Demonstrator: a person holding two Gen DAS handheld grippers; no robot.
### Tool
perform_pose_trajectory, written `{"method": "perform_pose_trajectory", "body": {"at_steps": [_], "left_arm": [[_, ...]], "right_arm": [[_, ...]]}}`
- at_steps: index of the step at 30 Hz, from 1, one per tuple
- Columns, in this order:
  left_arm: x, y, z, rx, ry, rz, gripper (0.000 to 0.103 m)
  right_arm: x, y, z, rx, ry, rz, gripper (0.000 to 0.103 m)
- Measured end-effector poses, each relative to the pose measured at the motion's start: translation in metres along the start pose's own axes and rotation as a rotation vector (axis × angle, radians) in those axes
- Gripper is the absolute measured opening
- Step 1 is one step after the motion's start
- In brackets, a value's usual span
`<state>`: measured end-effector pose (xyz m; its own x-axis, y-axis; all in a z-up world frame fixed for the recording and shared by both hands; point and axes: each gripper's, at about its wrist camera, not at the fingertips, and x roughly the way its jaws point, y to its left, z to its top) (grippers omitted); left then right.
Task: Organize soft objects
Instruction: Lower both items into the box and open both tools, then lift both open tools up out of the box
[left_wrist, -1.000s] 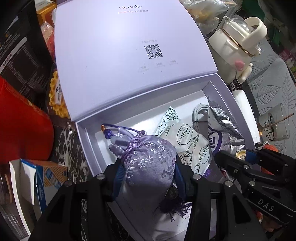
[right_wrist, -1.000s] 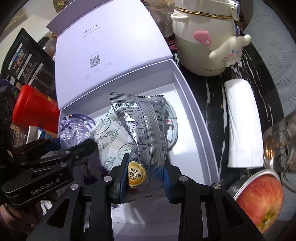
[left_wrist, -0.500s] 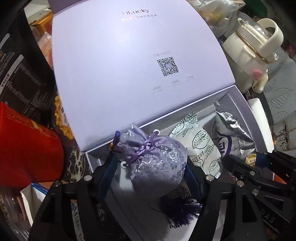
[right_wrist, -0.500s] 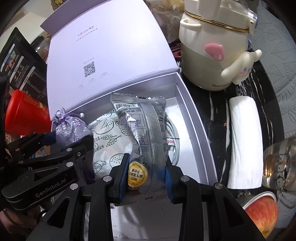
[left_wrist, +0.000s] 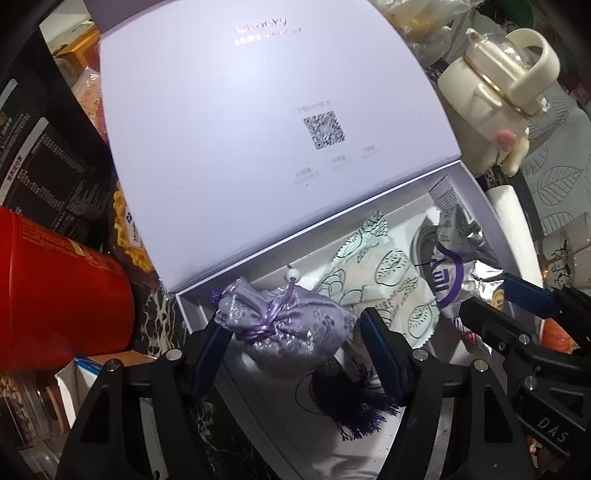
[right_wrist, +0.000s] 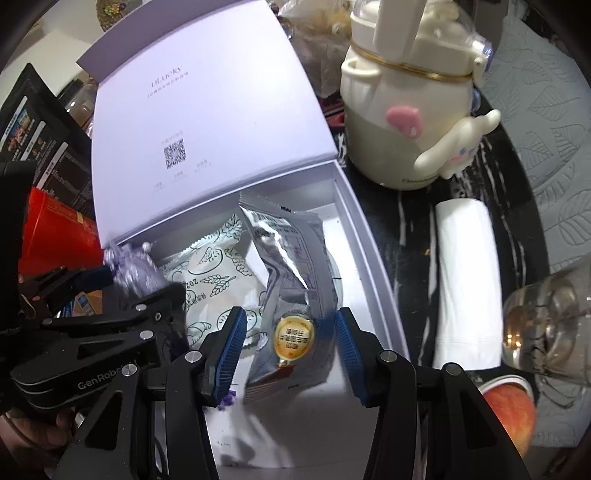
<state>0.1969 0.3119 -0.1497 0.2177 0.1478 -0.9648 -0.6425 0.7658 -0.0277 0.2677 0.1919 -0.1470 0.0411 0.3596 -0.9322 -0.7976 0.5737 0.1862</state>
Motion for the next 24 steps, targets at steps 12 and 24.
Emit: {"method": "perform_pose_trajectory", "body": {"at_steps": [12,24], "left_arm": [[-0.078,0.007,-0.005,0.006,-0.135,0.001,0.071],[-0.169,0.006,-0.015,0.024,-0.304,-0.015,0.071]], "right_arm": [[-0.054,0.016,0.000,-0.040,-0.102,-0.014,0.050],[-0.150,0.039,0.004,-0.100,-0.297,-0.030,0.050]]}}
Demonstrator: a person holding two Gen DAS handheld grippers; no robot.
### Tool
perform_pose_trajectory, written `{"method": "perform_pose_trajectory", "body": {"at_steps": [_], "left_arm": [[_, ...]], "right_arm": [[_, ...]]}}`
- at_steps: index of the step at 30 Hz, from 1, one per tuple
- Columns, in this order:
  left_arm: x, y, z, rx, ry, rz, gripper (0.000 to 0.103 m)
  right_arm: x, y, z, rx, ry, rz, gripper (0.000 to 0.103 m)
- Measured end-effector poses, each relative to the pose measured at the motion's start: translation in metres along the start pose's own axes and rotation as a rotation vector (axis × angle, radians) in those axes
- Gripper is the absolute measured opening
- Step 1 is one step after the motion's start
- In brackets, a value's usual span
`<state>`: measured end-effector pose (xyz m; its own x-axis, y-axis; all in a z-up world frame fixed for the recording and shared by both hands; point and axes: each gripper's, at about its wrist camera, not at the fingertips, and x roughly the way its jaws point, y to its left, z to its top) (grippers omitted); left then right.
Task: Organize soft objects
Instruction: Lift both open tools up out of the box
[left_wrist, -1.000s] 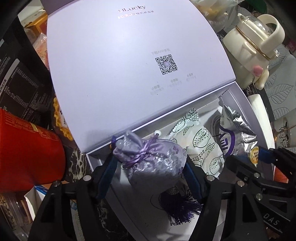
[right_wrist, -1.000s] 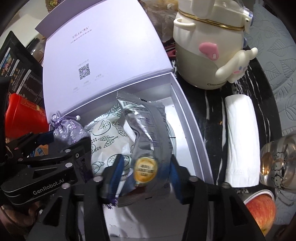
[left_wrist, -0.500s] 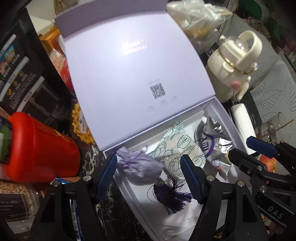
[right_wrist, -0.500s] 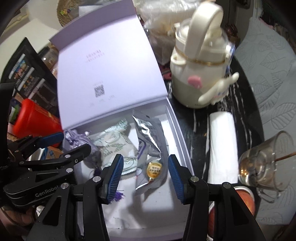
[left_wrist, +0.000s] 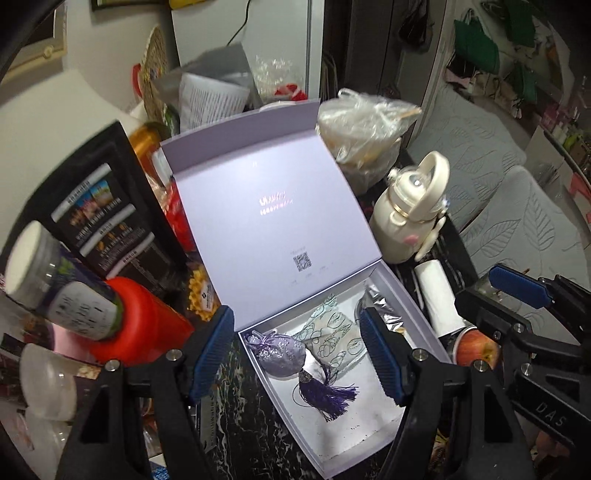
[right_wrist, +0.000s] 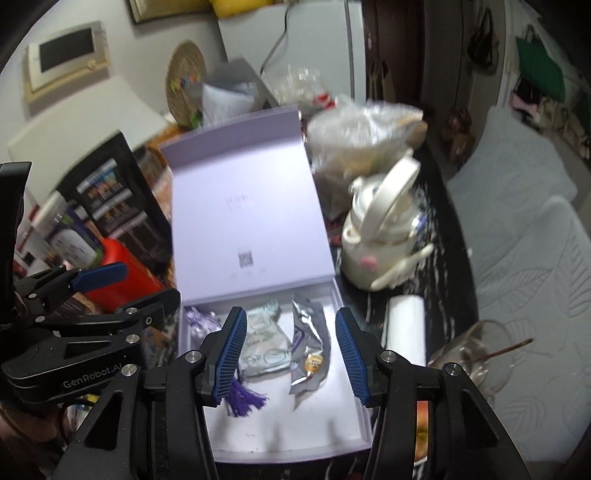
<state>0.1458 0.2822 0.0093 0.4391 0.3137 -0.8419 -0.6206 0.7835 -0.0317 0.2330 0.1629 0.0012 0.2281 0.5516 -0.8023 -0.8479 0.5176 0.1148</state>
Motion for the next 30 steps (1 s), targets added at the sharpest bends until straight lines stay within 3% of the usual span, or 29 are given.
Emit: {"method": "perform_pose_trajectory", "body": {"at_steps": [11,19,21,22,23,30], "left_arm": [[-0.086,-0.007,-0.014,0.033,-0.132,-0.030,0.071],[-0.125,-0.011,-0.036,0.047,-0.163,-0.050,0.071],[-0.130,-0.012,-0.042,0.052,-0.159,-0.048,0.082],[-0.133,-0.012,-0.047,0.052,-0.159,-0.049,0.096],[-0.136,-0.012,-0.050,0.050,-0.163,-0.050,0.103],[-0.152,-0.016,-0.077,0.074,-0.159,-0.060,0.103]], "right_arm": [[-0.083,0.015,-0.008,-0.021,-0.140,-0.025,0.053],[-0.133,0.024,-0.032,-0.023,-0.217,-0.066,0.072],[-0.144,0.026,-0.039,-0.025,-0.232,-0.075,0.073],[-0.148,0.027,-0.044,-0.026,-0.237,-0.079,0.075],[-0.152,0.028,-0.047,-0.026,-0.241,-0.081,0.076],[-0.171,0.032,-0.077,-0.021,-0.245,-0.092,0.078]]}}
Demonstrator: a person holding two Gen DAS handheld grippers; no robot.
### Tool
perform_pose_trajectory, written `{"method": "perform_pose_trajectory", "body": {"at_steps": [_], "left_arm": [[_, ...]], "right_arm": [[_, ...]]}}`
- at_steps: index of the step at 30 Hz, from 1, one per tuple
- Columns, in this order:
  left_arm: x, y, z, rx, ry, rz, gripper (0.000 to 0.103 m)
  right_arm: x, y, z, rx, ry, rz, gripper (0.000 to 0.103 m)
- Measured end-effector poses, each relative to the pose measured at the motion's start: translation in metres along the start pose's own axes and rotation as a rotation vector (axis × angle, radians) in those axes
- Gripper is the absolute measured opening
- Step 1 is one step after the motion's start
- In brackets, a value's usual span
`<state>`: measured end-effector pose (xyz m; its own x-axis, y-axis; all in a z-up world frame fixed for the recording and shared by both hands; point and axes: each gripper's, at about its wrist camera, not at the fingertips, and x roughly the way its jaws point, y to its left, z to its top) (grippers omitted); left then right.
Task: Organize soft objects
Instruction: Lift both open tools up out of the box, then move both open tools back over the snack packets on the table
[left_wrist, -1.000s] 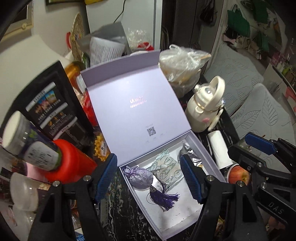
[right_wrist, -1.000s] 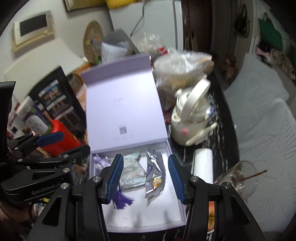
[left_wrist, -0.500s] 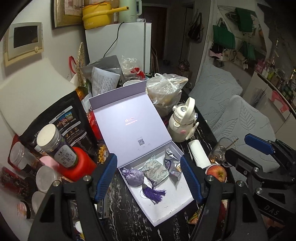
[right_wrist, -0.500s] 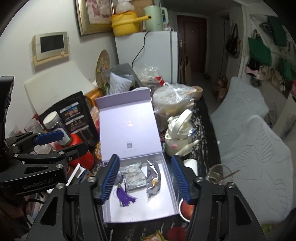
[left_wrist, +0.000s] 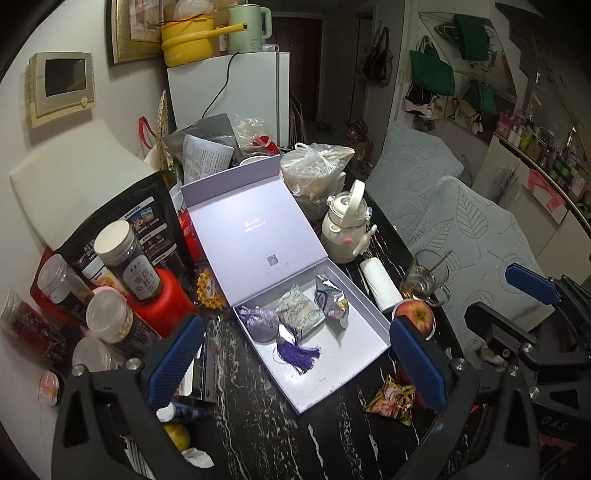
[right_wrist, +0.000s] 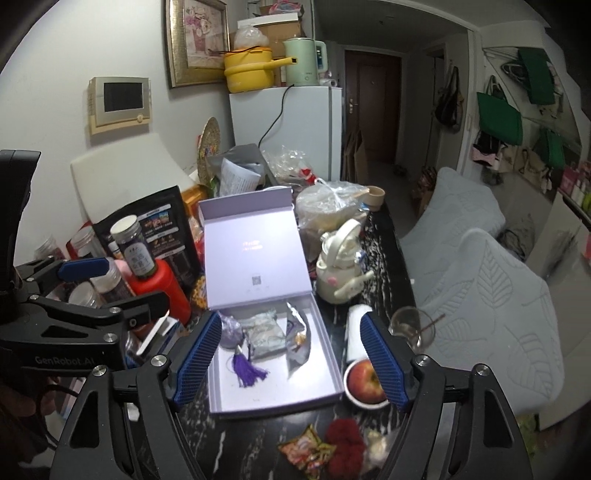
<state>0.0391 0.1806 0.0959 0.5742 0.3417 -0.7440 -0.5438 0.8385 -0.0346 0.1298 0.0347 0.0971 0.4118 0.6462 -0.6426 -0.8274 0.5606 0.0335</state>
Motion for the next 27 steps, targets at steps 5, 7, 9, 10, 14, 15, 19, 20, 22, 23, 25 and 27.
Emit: {"method": "perform_pose_trajectory", "body": {"at_steps": [5,7,9,10,14,15,19,20,22,23,25,27], "left_arm": [[-0.011,-0.009,-0.018,0.033,0.013,-0.013,0.103],[-0.014,-0.015,-0.026,0.053,0.019,-0.021,0.103],[-0.017,-0.019,-0.033,0.069,0.020,-0.028,0.103],[-0.018,-0.023,-0.038,0.082,0.020,-0.031,0.103],[-0.015,-0.035,-0.053,0.120,0.037,-0.041,0.103],[-0.014,-0.038,-0.056,0.128,0.042,-0.045,0.103],[-0.010,-0.053,-0.071,0.157,0.076,-0.089,0.103],[-0.010,-0.056,-0.073,0.163,0.081,-0.097,0.103],[-0.008,-0.066,-0.082,0.186,0.092,-0.114,0.103],[-0.007,-0.070,-0.085,0.198,0.098,-0.122,0.103],[-0.005,-0.080,-0.091,0.220,0.109,-0.143,0.103],[-0.004,-0.090,-0.097,0.242,0.120,-0.168,0.103]], "right_arm": [[-0.016,-0.003,-0.023,0.018,0.007,-0.006,0.081],[-0.022,-0.005,-0.034,0.030,0.010,-0.006,0.081],[-0.026,-0.007,-0.043,0.039,0.017,-0.011,0.082],[-0.027,-0.008,-0.048,0.043,0.023,-0.015,0.082],[-0.032,-0.016,-0.071,0.077,0.057,-0.028,0.082],[-0.034,-0.018,-0.077,0.085,0.063,-0.033,0.082],[-0.041,-0.024,-0.100,0.110,0.087,-0.049,0.082],[-0.043,-0.025,-0.105,0.116,0.095,-0.052,0.082],[-0.047,-0.028,-0.116,0.133,0.108,-0.063,0.082],[-0.049,-0.030,-0.121,0.143,0.115,-0.070,0.082],[-0.054,-0.035,-0.132,0.167,0.128,-0.088,0.082],[-0.058,-0.038,-0.141,0.185,0.137,-0.104,0.082]]}}
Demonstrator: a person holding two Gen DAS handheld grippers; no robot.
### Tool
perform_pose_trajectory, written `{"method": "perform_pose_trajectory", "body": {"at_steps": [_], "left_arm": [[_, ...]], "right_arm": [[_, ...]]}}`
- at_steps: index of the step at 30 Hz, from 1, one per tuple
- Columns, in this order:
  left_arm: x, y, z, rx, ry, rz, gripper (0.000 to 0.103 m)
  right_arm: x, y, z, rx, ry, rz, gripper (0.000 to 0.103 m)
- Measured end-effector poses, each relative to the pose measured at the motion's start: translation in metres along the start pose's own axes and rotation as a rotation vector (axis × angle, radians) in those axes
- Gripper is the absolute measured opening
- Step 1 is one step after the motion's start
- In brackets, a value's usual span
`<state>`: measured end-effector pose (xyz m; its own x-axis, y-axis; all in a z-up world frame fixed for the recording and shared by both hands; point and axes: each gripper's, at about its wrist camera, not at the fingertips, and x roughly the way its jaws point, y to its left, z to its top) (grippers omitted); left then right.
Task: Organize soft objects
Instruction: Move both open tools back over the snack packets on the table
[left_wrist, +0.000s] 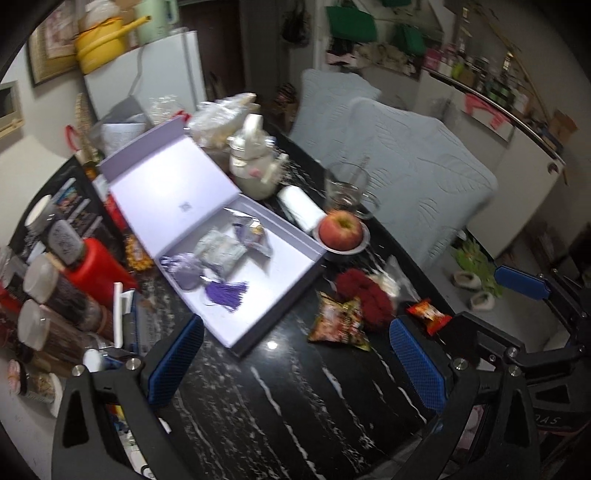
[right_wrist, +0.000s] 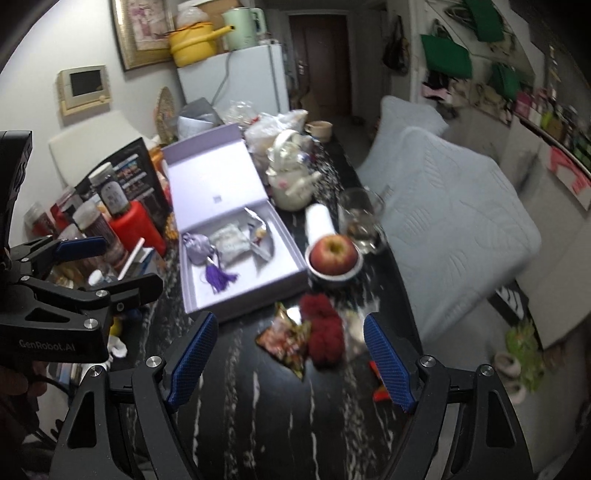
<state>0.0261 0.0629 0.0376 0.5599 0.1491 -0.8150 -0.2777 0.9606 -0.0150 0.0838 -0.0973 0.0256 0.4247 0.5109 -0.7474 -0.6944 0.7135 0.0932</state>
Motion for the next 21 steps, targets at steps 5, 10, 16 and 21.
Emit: {"method": "perform_pose_trajectory", "body": {"at_steps": [5,10,16,21], "left_arm": [[0.010,-0.025,-0.005,0.060,0.026,-0.046,0.103],[0.022,-0.044,-0.003,0.108,0.049,-0.107,0.103],[0.040,-0.064,-0.002,0.155,0.079,-0.149,0.103],[0.066,-0.070,-0.004,0.154,0.127,-0.163,0.103]], "right_arm": [[-0.009,-0.019,-0.020,0.067,0.015,-0.049,0.082],[-0.014,-0.038,-0.035,0.144,0.027,-0.095,0.082],[-0.015,-0.061,-0.050,0.225,0.050,-0.149,0.082],[-0.003,-0.076,-0.059,0.265,0.073,-0.166,0.082]]}}
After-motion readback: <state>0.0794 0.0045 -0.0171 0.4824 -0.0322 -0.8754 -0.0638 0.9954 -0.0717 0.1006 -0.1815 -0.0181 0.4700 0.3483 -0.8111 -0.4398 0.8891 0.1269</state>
